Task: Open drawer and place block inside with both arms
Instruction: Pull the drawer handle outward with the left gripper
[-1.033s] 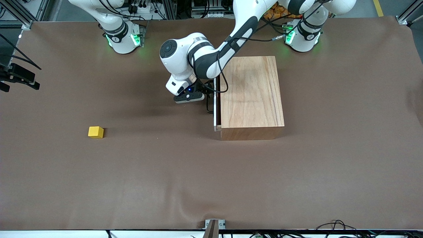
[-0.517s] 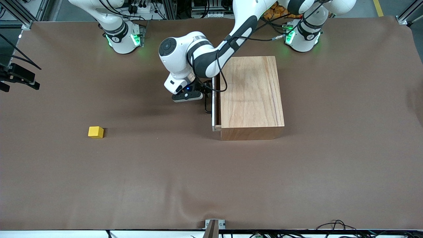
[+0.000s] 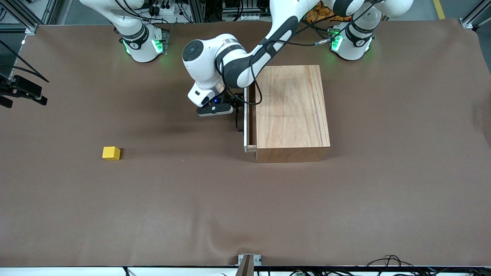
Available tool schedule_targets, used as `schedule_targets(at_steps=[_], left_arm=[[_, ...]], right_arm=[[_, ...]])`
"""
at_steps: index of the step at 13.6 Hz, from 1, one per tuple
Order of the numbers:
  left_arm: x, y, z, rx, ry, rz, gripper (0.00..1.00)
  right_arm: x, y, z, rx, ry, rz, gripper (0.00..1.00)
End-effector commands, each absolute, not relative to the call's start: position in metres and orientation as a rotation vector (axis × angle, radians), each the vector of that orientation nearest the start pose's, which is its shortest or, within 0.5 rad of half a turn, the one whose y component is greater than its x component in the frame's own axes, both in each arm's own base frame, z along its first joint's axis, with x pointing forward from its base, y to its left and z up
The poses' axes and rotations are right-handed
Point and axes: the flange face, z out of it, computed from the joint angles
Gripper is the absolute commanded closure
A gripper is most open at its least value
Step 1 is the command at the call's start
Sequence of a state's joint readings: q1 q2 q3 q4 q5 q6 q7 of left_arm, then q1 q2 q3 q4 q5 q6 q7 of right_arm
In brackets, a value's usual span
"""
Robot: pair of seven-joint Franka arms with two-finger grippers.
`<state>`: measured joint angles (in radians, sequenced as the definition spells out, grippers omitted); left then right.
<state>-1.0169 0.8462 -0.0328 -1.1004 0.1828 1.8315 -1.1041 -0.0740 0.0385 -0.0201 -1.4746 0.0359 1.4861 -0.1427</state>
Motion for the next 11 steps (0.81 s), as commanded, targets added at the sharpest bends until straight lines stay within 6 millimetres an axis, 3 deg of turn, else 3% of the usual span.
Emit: schedule_targets(at_steps=[1,11], left_arm=[[0.3946,-0.6535,0.3040,-3.001,-0.013,-0.155,0.00],[0.3858,-0.6628,0.3053,-3.039,0.005,-0.151,0.00]], right_arm=[[0.5565,-0.0561,0.6429,-3.104,-0.054,0.041,0.00],[0.5568,-0.0622,0.6405,-3.103,-0.035,0.048,0.00]])
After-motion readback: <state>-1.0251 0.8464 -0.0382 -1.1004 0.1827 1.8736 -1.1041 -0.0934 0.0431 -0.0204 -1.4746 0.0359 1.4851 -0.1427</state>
